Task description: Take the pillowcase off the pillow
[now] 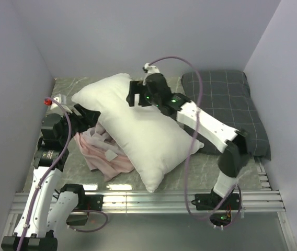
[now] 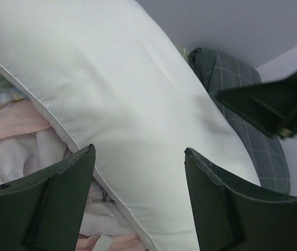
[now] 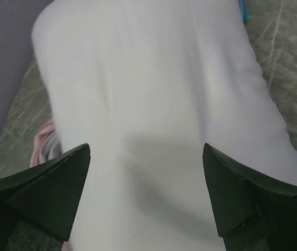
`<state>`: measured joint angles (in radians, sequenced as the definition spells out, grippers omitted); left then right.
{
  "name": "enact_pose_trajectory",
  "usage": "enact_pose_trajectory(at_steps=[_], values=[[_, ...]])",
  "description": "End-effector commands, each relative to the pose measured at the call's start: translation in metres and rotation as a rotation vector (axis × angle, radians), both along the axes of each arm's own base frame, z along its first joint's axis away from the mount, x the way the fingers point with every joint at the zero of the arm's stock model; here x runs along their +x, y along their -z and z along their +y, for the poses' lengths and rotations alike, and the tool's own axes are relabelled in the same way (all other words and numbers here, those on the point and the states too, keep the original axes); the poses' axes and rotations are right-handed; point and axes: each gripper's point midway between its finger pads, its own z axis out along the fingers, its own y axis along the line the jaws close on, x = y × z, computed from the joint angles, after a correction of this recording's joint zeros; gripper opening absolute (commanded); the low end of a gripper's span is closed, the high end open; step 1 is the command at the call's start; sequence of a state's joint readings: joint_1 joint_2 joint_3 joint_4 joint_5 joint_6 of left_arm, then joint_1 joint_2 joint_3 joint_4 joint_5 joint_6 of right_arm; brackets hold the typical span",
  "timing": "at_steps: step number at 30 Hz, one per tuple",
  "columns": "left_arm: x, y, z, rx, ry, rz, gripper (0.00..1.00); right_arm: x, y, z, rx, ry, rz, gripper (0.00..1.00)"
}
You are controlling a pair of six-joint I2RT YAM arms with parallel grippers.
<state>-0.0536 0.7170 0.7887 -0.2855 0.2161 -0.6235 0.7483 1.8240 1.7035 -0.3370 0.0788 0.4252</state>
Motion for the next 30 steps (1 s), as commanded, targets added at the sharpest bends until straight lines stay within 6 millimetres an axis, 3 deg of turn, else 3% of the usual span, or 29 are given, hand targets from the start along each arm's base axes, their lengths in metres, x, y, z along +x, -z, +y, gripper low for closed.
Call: enact_pose_trajectory(at_steps=[1, 2, 4, 7, 10, 14, 19, 30], values=[[0.0, -0.022, -0.007, 0.017, 0.052, -0.096, 0.75, -0.028, -0.09, -0.029, 0.145, 0.016, -0.182, 0.95], [0.0, -0.022, -0.006, 0.022, 0.053, -0.097, 0.75, -0.044, -0.096, -0.047, 0.157, 0.024, -0.2, 0.95], [-0.002, -0.024, -0.007, 0.032, 0.058, -0.103, 0.75, -0.06, -0.103, -0.063, 0.183, 0.027, -0.231, 0.96], [-0.004, -0.024, -0.005, 0.048, 0.051, -0.112, 0.75, -0.088, -0.094, -0.093, 0.183, 0.043, -0.235, 0.97], [-0.008, -0.022, -0.004, 0.071, 0.057, -0.12, 0.76, -0.114, -0.063, -0.123, 0.175, 0.075, -0.226, 0.98], [-0.013, -0.021, -0.007, 0.073, 0.078, -0.14, 0.76, -0.125, -0.033, -0.149, 0.145, 0.141, -0.212, 0.99], [-0.014, -0.019, -0.007, 0.071, 0.082, -0.146, 0.76, -0.131, -0.022, -0.161, 0.129, 0.157, -0.209, 0.99], [-0.018, -0.025, -0.009, 0.075, 0.096, -0.176, 0.75, -0.13, -0.02, -0.154, 0.119, 0.127, -0.205, 0.99]])
